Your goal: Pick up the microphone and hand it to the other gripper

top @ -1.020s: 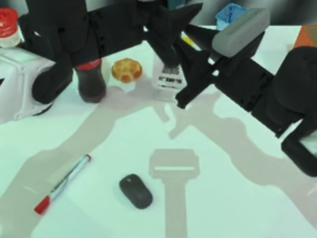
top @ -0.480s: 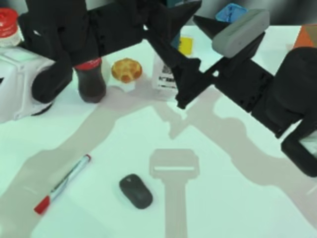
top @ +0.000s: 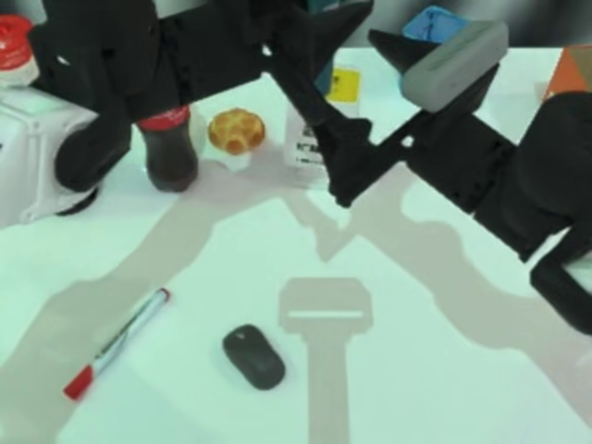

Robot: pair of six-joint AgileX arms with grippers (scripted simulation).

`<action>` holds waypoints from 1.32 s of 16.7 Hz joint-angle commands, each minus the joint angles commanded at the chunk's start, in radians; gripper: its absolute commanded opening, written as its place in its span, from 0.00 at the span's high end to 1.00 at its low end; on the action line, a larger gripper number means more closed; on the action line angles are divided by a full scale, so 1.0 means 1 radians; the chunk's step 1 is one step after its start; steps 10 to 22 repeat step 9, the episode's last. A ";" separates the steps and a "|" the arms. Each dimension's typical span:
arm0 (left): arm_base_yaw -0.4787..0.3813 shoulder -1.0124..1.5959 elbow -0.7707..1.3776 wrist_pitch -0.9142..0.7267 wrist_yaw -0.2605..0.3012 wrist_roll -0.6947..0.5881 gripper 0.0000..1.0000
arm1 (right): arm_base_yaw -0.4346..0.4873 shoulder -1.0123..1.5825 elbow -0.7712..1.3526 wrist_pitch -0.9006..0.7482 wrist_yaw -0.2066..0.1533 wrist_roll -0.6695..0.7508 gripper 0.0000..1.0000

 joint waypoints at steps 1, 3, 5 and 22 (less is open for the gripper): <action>0.014 -0.007 -0.007 -0.001 0.014 0.001 1.00 | -0.004 -0.024 -0.024 0.001 -0.004 0.000 0.00; 0.056 -0.027 -0.026 -0.004 0.050 0.002 1.00 | -0.015 -0.088 -0.094 0.003 -0.014 0.001 0.00; 0.103 -0.049 -0.046 -0.006 0.088 0.003 1.00 | -0.023 -0.161 -0.176 0.007 -0.028 0.004 0.00; 0.151 -0.072 -0.068 -0.010 0.129 0.005 1.00 | -0.031 -0.235 -0.249 0.016 -0.045 0.006 0.00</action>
